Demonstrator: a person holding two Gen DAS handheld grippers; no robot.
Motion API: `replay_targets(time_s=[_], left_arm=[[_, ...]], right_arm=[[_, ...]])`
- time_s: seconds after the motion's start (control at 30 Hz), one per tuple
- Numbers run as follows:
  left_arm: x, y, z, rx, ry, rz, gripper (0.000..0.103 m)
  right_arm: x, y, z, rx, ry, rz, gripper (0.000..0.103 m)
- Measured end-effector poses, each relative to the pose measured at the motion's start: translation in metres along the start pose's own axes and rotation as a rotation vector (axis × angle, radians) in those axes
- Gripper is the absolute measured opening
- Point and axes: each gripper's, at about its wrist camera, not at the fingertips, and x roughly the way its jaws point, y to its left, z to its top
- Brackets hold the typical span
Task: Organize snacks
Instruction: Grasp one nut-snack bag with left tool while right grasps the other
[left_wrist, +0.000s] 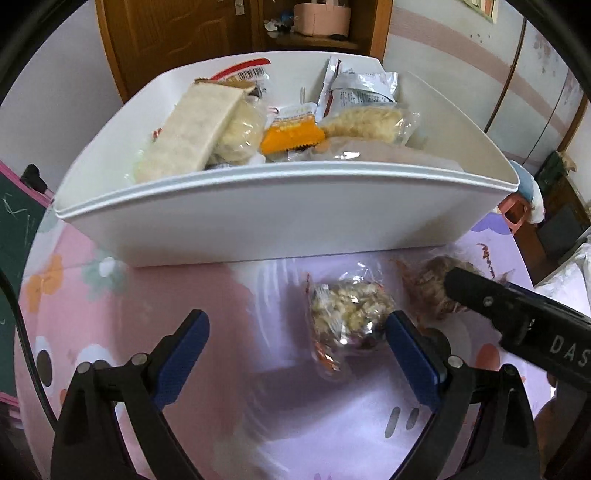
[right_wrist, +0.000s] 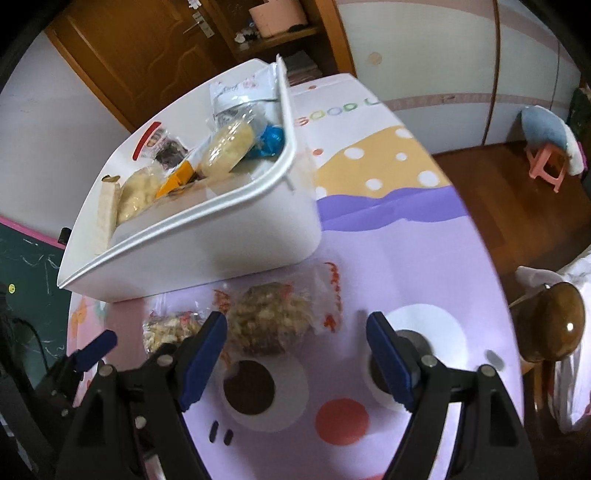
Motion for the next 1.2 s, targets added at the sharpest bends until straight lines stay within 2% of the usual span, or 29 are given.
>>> replay_targets(time_s=[0.1,0.13,0.17,0.2,0.27,0.33,0.37,0.43,0.5,0.73,0.87,1.2], left_arm=[[0.005,-0.002,-0.002,0.006,0.002,-0.013,0.096],[0.006,-0.002,-0.003,0.006,0.004,-0.019,0.095],[0.007,-0.002,-0.003,0.005,0.007,-0.027,0.094],[0.008,-0.002,-0.003,0.002,0.007,-0.036,0.091],[0.009,-0.002,-0.003,-0.001,0.003,-0.066,0.085],[0.008,-0.004,-0.003,0.011,-0.008,-0.098,0.07],[0.007,-0.006,-0.004,0.02,-0.014,-0.114,0.066],[0.004,-0.01,-0.005,0.043,-0.024,-0.141,0.049],[0.002,-0.014,-0.007,0.059,-0.035,-0.157,0.042],[-0.001,-0.003,-0.01,0.033,-0.038,-0.206,0.04],[-0.011,0.009,-0.015,0.014,-0.031,-0.209,0.04],[-0.088,0.038,-0.029,0.009,-0.108,-0.218,0.04]], right_arm=[[0.007,0.01,-0.001,-0.034,0.006,-0.015,0.077],[0.009,0.016,-0.002,-0.063,0.009,-0.017,0.068],[0.009,0.02,-0.003,-0.082,0.004,-0.026,0.064],[0.011,0.022,-0.003,-0.092,0.011,-0.01,0.052],[0.011,0.024,-0.004,-0.1,0.011,-0.013,0.052],[0.01,0.023,-0.005,-0.095,0.015,-0.003,0.051],[0.009,0.021,-0.005,-0.088,0.016,0.0,0.051],[0.007,0.018,-0.007,-0.08,0.018,0.003,0.051],[0.004,0.016,-0.008,-0.073,0.019,0.003,0.05],[-0.006,0.008,-0.014,-0.054,0.017,-0.008,0.05],[-0.012,0.008,-0.023,-0.065,0.028,-0.011,0.05],[-0.047,0.043,-0.049,-0.165,0.005,-0.008,0.05]])
